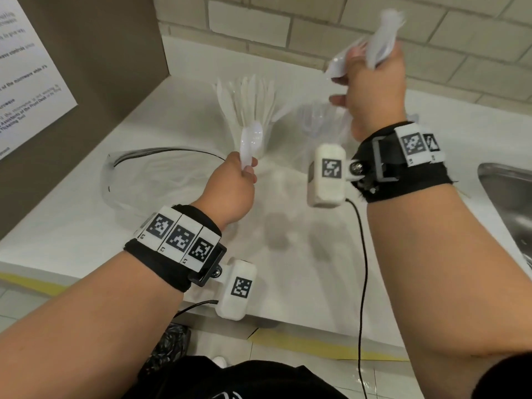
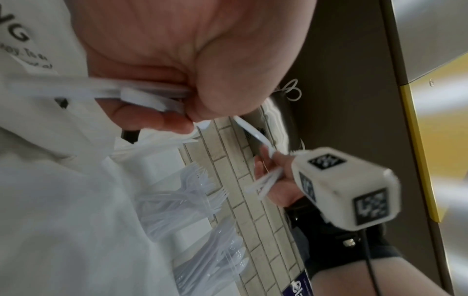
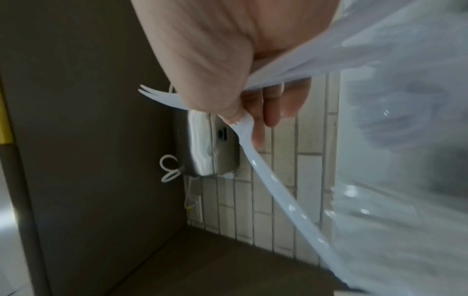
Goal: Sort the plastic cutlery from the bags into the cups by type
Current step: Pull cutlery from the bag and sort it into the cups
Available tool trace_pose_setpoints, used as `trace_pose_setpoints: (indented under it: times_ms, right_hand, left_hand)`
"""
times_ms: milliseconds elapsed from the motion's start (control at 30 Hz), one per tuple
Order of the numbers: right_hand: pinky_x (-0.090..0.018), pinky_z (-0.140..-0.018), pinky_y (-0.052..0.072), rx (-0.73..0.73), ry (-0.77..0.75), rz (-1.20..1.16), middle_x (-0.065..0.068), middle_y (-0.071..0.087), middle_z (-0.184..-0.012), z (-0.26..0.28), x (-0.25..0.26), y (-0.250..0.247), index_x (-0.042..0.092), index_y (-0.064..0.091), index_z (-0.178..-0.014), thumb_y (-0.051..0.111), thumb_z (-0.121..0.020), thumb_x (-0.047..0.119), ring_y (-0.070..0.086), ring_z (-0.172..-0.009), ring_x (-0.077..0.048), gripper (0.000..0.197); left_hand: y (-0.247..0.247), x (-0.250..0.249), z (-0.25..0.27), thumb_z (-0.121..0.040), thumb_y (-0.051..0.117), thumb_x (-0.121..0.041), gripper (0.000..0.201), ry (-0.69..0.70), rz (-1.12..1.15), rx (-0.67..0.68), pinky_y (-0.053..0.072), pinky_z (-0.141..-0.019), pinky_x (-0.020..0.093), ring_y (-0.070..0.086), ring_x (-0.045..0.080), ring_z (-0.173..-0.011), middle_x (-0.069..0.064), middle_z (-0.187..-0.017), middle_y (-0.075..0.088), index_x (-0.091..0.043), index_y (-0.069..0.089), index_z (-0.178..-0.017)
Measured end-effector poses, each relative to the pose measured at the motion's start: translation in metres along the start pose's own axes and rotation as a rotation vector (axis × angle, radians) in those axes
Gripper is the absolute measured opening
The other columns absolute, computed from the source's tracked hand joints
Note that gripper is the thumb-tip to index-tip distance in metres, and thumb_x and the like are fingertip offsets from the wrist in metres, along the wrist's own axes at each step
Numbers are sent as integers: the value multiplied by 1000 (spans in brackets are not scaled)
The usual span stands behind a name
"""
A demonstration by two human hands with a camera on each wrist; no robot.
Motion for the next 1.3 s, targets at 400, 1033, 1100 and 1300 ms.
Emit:
trace_pose_setpoints:
  times_ms: [400, 1033, 1100, 1300]
  right_hand:
    - [-27, -55, 51, -90, -119, -137, -6, 54, -88, -32, -26, 7, 15, 43, -114, 50, -85, 0, 50, -63, -22, 33]
    - [-21, -78, 51, 78, -236, 272, 1, 63, -104, -42, -57, 11, 22, 56, -123, 53, -89, 10, 61, -77, -4, 37]
    - [-19, -86, 46, 205, -239, 484, -5, 67, -116, -41, -68, 26, 12, 63, -121, 45, -95, 9, 61, -96, -10, 32]
    - [-22, -97, 46, 159, -248, 395, -4, 66, -122, -37, -61, 18, 13, 67, -118, 51, -92, 15, 61, -111, -15, 30]
  left_hand:
    - [1, 5, 4, -101, 37, -20, 20, -41, 162, -12, 41, -63, 25, 49, 12, -66, -5, -85, 52, -23, 52, -113]
    - [7, 0, 2, -102, 37, -20, 20, -51, 196, -12, 41, -63, 26, 47, 13, -63, -5, -84, 52, -22, 53, -112]
    - [9, -1, 2, -102, 37, -19, 19, -46, 197, -7, 41, -63, 25, 46, 13, -64, -5, -85, 52, -22, 53, -112]
    - [12, -4, 3, -102, 37, -20, 20, -41, 197, 3, 42, -64, 27, 47, 13, -63, -5, -85, 52, -22, 53, -113]
Point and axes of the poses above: each hand's wrist, its own z-axis away from the middle knuckle, its own y-axis out of the palm, x = y × z, the point moved 9 cm from there along -z, towards the middle knuckle
